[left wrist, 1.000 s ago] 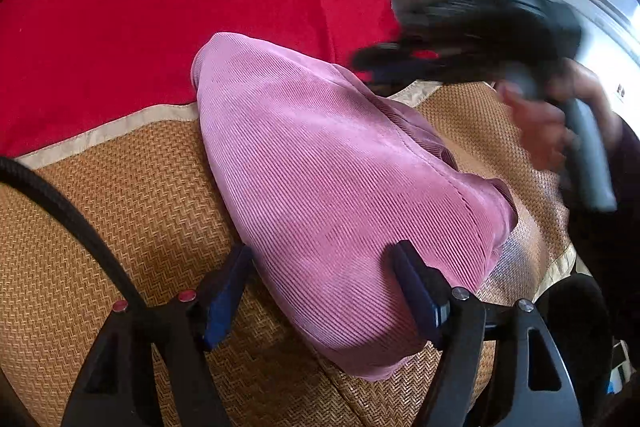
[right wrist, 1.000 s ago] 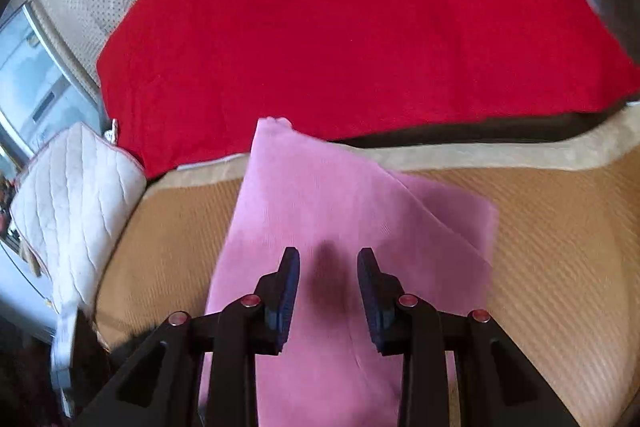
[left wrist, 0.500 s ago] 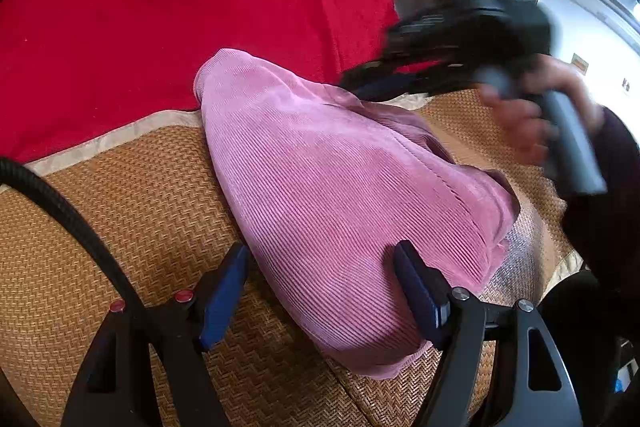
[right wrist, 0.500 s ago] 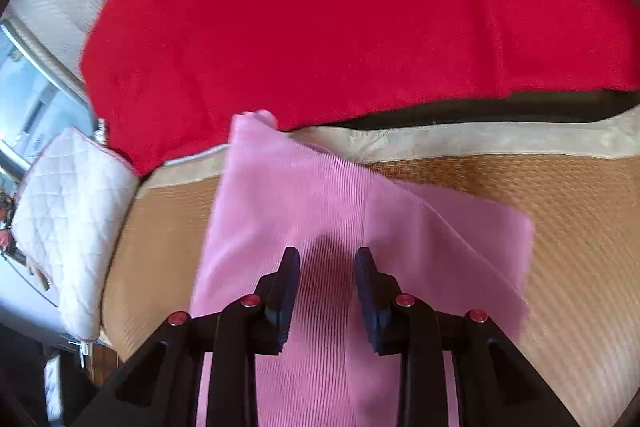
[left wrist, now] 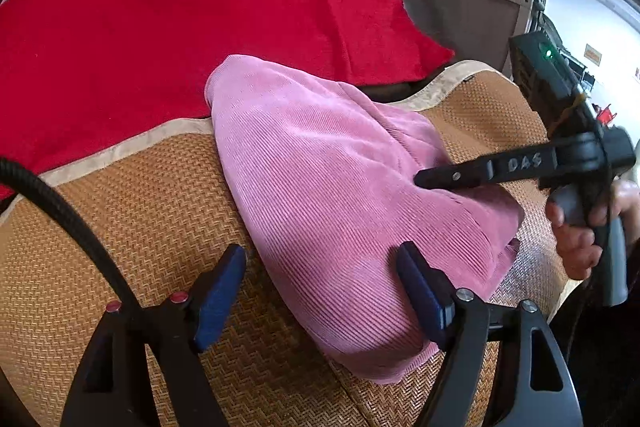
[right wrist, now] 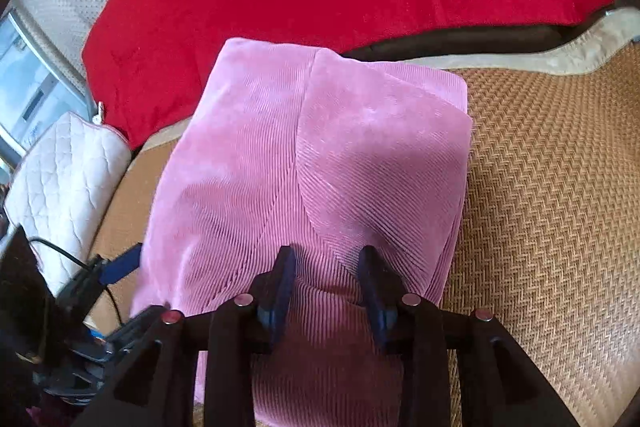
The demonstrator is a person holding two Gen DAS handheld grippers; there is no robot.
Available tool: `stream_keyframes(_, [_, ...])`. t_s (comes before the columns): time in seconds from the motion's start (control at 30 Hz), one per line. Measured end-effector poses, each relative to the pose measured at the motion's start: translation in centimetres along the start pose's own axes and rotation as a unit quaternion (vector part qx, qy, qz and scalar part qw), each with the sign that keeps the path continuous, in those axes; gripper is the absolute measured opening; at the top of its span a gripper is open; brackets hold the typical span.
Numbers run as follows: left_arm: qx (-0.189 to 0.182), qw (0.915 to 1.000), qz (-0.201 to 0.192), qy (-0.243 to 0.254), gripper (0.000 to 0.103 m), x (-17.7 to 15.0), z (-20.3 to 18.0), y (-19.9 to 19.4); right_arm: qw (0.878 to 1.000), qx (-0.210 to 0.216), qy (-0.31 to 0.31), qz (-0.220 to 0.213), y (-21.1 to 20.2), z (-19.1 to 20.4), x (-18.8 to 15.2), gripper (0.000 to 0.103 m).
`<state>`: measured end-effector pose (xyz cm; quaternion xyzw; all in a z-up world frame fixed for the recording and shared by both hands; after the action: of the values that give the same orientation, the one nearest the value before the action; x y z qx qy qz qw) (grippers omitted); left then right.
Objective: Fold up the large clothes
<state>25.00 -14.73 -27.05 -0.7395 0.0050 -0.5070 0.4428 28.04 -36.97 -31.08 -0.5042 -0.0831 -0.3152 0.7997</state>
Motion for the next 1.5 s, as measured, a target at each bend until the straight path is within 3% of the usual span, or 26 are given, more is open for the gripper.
stream_keyframes(0.17, [0.004,0.9999,-0.005,0.012,0.079,1.0,-0.3,-0.6,1.000,0.013,0.016,-0.008,-0.8,-0.5,-0.1,0.037])
stream_keyframes(0.27, [0.028,0.9975,-0.056,0.032,0.082,2.5,0.3,-2.8,0.998,0.034,0.020,-0.040,-2.7,-0.2,-0.6,0.039])
stream_keyframes(0.33, [0.041,0.9958,-0.081,0.015,0.090,3.1,1.6,-3.5,0.997,0.049,0.024,-0.054,-3.8,-0.1,-0.9,0.039])
stream_keyframes(0.47, [0.024,0.9978,-0.041,-0.047,0.089,2.4,3.5,-1.1,0.995,0.062,0.017,-0.079,-5.4,0.5,-1.7,0.039])
stream_keyframes(0.53, [0.035,0.9990,0.011,-0.025,0.090,1.1,2.7,1.2,0.997,0.044,0.004,-0.056,-4.0,1.0,-2.2,0.040])
stream_keyframes(0.63, [0.053,0.9986,-0.006,-0.003,0.090,1.1,2.0,1.4,0.999,0.031,0.002,-0.018,-1.6,1.0,-3.2,0.040])
stream_keyframes(0.97, [0.055,0.9984,-0.007,-0.015,0.090,1.2,2.4,1.1,0.995,0.071,0.015,-0.074,-4.5,0.3,-1.7,0.041])
stream_keyframes(1.1, [0.056,0.9983,-0.006,-0.013,0.090,0.9,2.1,0.9,0.999,0.044,0.005,-0.027,-1.9,0.4,-2.6,0.041])
stream_keyframes(1.5, [0.055,0.9983,-0.010,-0.017,0.091,0.8,2.2,0.9,0.998,0.057,-0.003,-0.033,-1.5,0.5,-2.9,0.041])
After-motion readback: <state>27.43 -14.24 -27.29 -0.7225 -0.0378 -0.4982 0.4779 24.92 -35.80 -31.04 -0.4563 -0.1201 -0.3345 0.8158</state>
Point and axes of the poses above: each gripper's, at about its wrist camera, not at the fingertips, and y roughly the way its jaws point, z to its left, x to its top, the point moved 5 cm from there along y, roughly the way its jaws point, and after that the axes turned 2 degrees about -z, right-handed, at the moved point
